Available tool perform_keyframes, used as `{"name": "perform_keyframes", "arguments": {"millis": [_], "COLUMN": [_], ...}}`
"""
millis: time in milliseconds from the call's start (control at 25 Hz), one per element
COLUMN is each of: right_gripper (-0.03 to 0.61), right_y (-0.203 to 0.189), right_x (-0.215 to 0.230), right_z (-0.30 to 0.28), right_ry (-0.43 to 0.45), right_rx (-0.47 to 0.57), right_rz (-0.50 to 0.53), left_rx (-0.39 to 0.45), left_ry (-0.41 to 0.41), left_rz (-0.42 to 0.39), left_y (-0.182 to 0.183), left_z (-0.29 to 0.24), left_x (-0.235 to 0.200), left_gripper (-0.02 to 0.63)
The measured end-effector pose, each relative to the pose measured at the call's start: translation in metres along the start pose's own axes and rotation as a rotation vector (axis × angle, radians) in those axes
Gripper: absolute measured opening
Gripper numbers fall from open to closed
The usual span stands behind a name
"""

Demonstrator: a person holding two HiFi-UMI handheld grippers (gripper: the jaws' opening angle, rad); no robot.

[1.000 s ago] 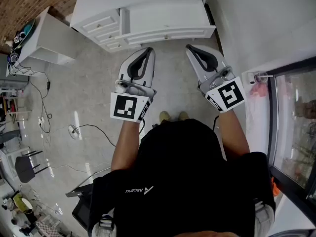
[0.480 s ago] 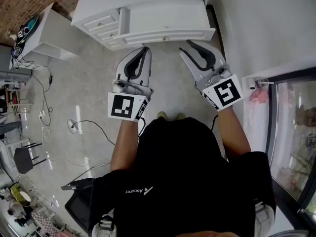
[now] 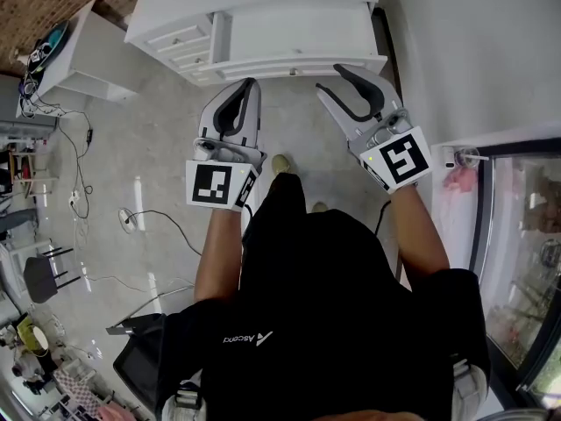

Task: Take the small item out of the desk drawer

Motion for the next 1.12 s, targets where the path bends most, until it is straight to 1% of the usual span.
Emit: {"name": "perform_keyframes", "arguments": {"millis": [160,360,560,800,1000,1120], "right_gripper": [0.158,0.164,0.164,0.164,0.164,0.164], "right_y": [-0.014,-0.039,-0.077,-0.122,-0.162,-0.188], "right_x": [0.014,0.040,0.061,0.089,0.106,0.113], "right_z": [-0.025,-0.074,-0.137,-0.195,-0.234,-0.250], "right_ry": [0.002,0.017,0.055,0.080,0.117,0.149], "right_rx": [-0.042,-0.106,-0.221,-0.358,-0.489,-0.571], "right_rz": [-0.004,-0.009,-0.010,-0.059,-0.096,-0.113], "left_rx": [0.007,-0.011,-0.039,-0.047,-0.064,-0.084], "left_ry": [-0.007,-0.034,-0.059,-0.098,-0.153,-0.172], "left_rz": [0.001,-0.044,-0.028,-0.007,0.017,0.031], "left_y": [-0.010,-0.027,-0.048,-0.070,-0.089,-0.101], "left_z": [-0.020,-0.054,-0.097,-0.143,-0.175,-0.191], "left_x": [-0.024,-0.068,-0.131,-0.192,-0.223,-0.237], "left_gripper": [-0.002,-0.002,-0.002,-0.002,-0.002,-0.002]}}
Point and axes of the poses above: the fingertips, and each gripper's own axes: z backward along the fingers, x to its right, y out of its top, the point moved 2 cm from there along z, backward along the fingers, and after that the axes turned 3 degrees about z, right-handed, at the moved point
